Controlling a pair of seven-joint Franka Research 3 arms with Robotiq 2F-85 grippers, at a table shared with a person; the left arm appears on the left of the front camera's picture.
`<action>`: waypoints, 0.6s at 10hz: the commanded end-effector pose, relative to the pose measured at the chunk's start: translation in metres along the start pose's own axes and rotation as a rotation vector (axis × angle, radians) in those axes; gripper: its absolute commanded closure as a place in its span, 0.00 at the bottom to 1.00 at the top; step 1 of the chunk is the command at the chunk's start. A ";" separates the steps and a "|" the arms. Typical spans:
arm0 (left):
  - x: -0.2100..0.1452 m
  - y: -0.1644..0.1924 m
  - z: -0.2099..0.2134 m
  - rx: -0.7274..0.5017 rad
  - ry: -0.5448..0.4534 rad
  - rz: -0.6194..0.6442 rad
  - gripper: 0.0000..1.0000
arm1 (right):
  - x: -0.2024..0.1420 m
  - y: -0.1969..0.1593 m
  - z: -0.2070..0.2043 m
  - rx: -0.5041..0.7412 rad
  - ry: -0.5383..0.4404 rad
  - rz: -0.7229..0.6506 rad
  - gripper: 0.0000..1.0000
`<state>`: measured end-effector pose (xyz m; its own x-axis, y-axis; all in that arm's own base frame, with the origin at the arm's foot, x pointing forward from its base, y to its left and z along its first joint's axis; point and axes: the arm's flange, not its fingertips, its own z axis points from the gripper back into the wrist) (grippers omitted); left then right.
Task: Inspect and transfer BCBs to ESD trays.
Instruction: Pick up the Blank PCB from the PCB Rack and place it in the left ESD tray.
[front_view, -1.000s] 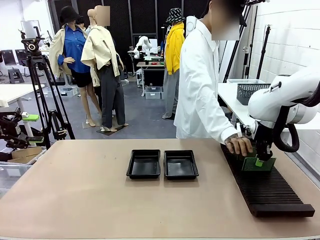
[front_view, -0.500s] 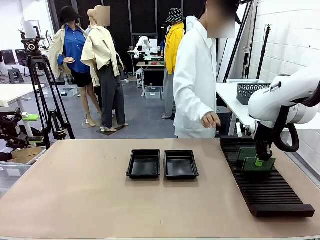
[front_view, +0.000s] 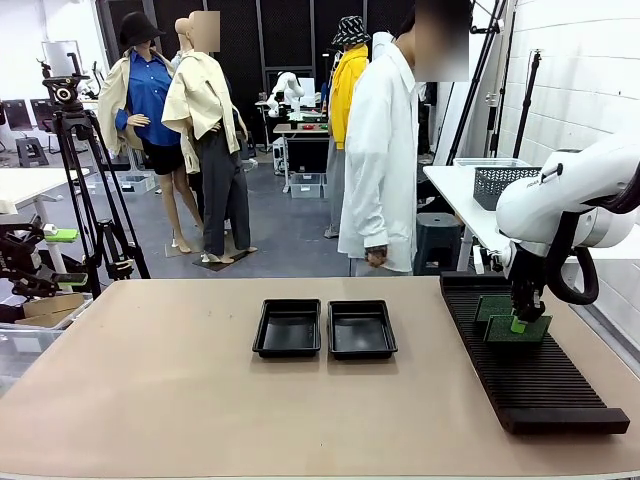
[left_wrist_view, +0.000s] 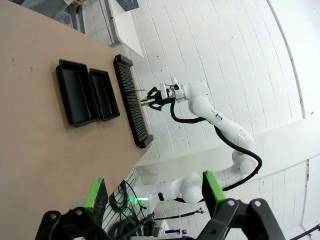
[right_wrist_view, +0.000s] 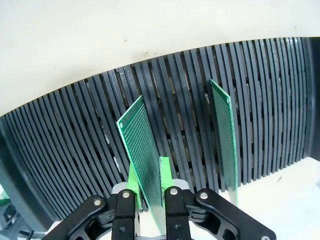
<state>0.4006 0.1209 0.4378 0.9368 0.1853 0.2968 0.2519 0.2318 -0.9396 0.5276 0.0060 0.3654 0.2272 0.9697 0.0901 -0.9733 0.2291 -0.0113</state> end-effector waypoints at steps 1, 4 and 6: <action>0.000 0.000 0.002 0.005 0.001 -0.002 0.00 | 0.000 0.000 0.000 -0.002 -0.002 -0.002 0.79; 0.000 0.000 0.002 0.005 0.001 -0.002 0.00 | 0.000 0.000 0.000 -0.002 -0.002 -0.002 0.79; 0.000 0.000 0.002 0.005 0.001 -0.002 0.00 | 0.000 0.000 0.000 -0.002 -0.002 -0.002 0.79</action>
<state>0.4006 0.1209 0.4378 0.9368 0.1853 0.2968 0.2519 0.2318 -0.9396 0.5276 0.0060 0.3654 0.2272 0.9697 0.0901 -0.9733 0.2291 -0.0113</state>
